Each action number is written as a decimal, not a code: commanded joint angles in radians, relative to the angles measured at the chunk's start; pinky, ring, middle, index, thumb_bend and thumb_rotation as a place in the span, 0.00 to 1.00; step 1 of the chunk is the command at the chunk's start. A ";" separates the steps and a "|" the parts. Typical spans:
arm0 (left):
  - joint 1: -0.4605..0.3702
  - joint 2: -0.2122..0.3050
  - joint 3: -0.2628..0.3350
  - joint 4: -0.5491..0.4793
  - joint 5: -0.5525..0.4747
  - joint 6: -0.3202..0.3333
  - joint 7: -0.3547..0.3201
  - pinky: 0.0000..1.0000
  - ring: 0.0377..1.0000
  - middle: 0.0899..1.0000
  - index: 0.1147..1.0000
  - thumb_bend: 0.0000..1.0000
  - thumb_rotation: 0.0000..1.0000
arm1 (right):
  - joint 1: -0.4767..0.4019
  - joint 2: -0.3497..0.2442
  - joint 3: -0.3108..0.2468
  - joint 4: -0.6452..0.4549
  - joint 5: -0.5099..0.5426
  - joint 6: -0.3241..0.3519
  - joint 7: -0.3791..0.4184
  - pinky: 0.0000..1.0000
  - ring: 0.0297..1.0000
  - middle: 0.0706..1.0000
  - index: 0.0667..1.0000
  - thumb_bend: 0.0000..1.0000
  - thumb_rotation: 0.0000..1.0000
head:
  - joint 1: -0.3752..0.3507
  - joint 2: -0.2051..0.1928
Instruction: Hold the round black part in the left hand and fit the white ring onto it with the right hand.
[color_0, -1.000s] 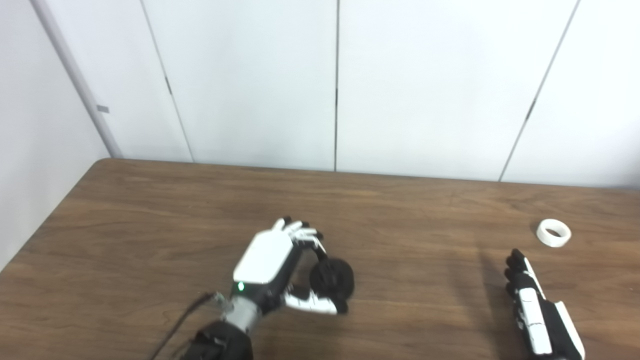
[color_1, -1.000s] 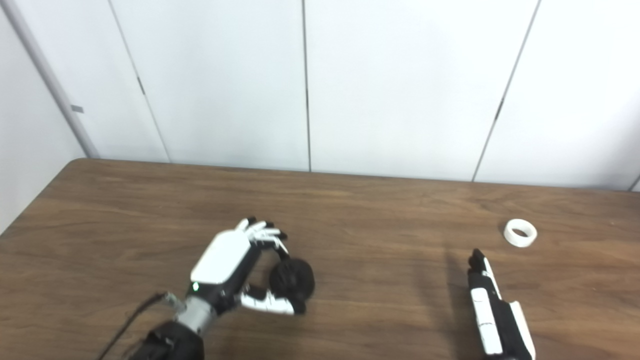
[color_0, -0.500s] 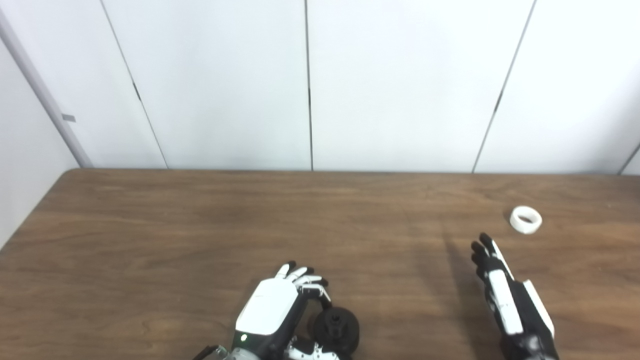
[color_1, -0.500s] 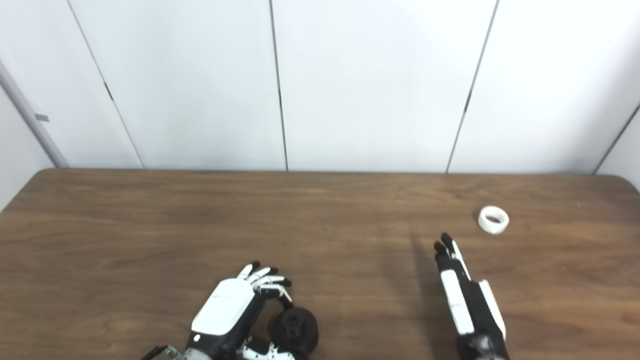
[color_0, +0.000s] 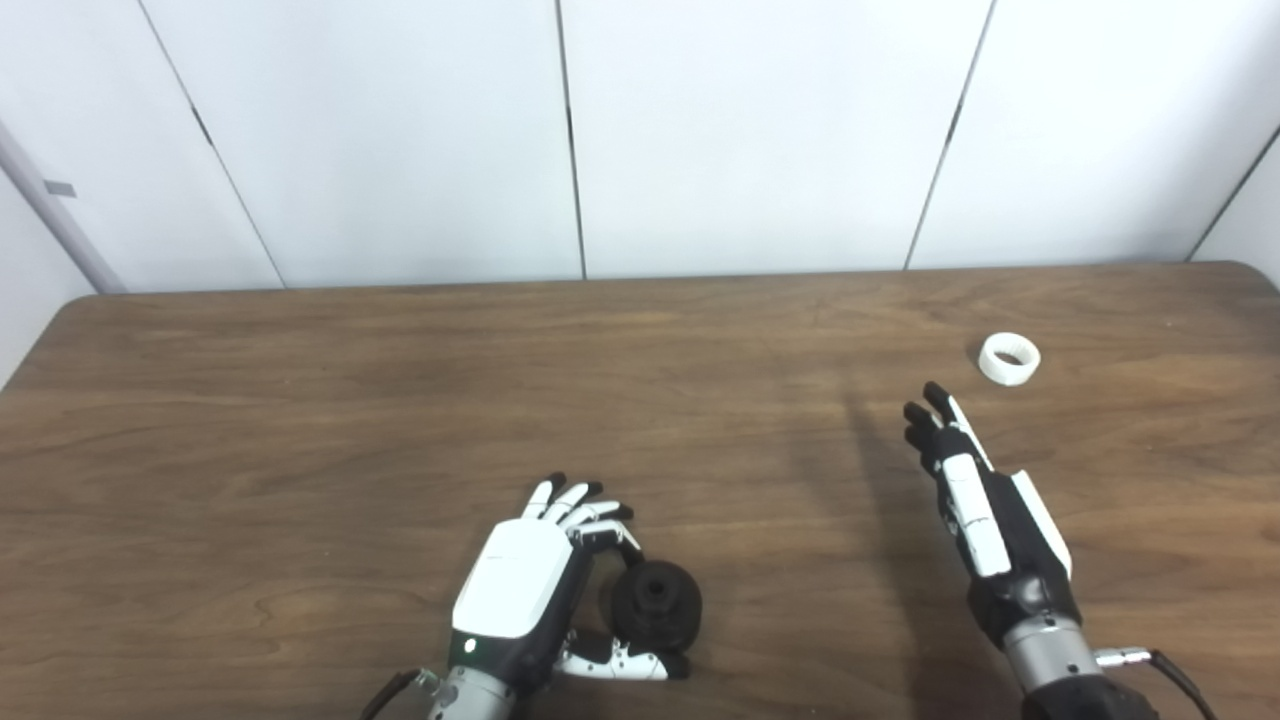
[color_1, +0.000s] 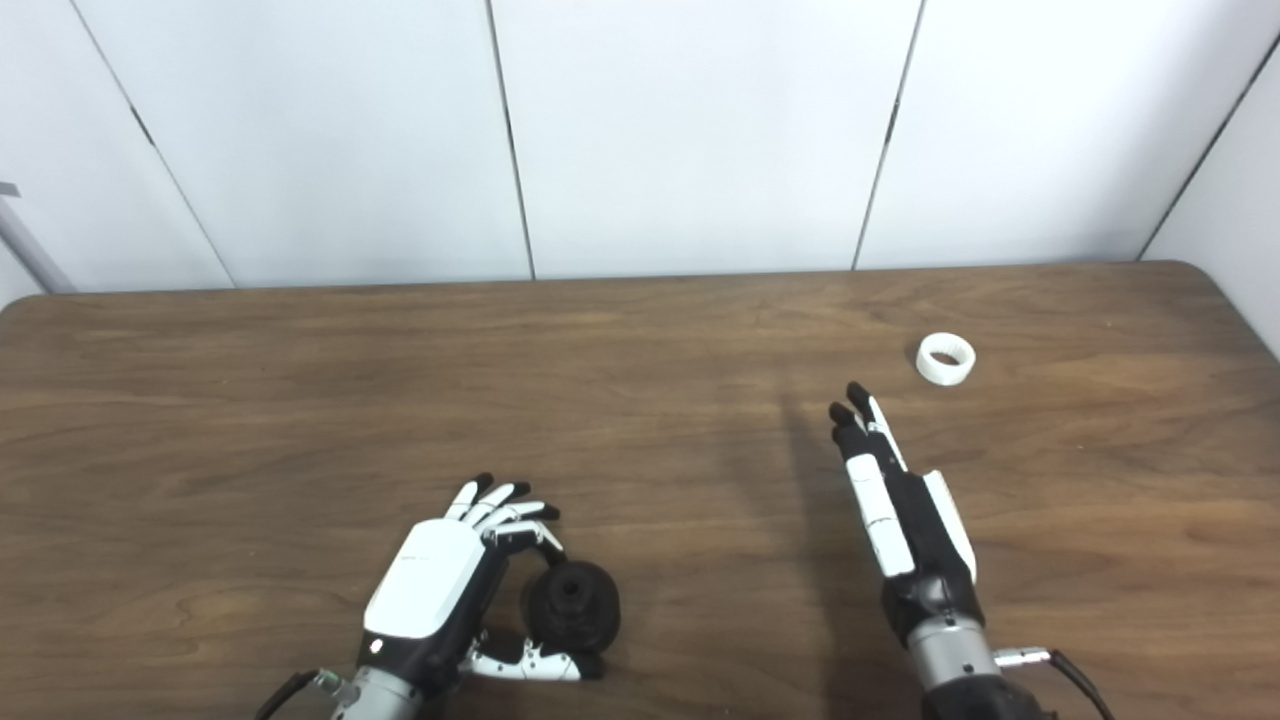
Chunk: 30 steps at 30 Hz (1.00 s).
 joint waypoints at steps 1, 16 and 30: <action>0.007 0.009 -0.008 0.022 0.027 -0.022 0.014 1.00 0.90 0.77 0.42 0.52 0.06 | -0.018 -0.019 -0.005 -0.053 -0.011 -0.011 0.002 1.00 0.96 0.94 0.97 0.51 1.00 | -0.007 0.003; 0.018 0.039 0.004 0.014 0.047 -0.034 0.004 1.00 0.88 0.76 0.42 0.52 0.06 | -0.210 -0.153 -0.020 0.003 -0.326 0.075 -0.038 0.94 0.91 0.87 0.80 0.72 0.30 | -0.136 0.017; 0.017 0.048 0.012 0.011 0.039 -0.035 -0.011 1.00 0.87 0.76 0.42 0.52 0.05 | -0.434 -0.340 -0.050 0.269 -0.406 0.086 -0.017 0.94 0.99 0.94 0.72 0.85 0.22 | -0.215 0.016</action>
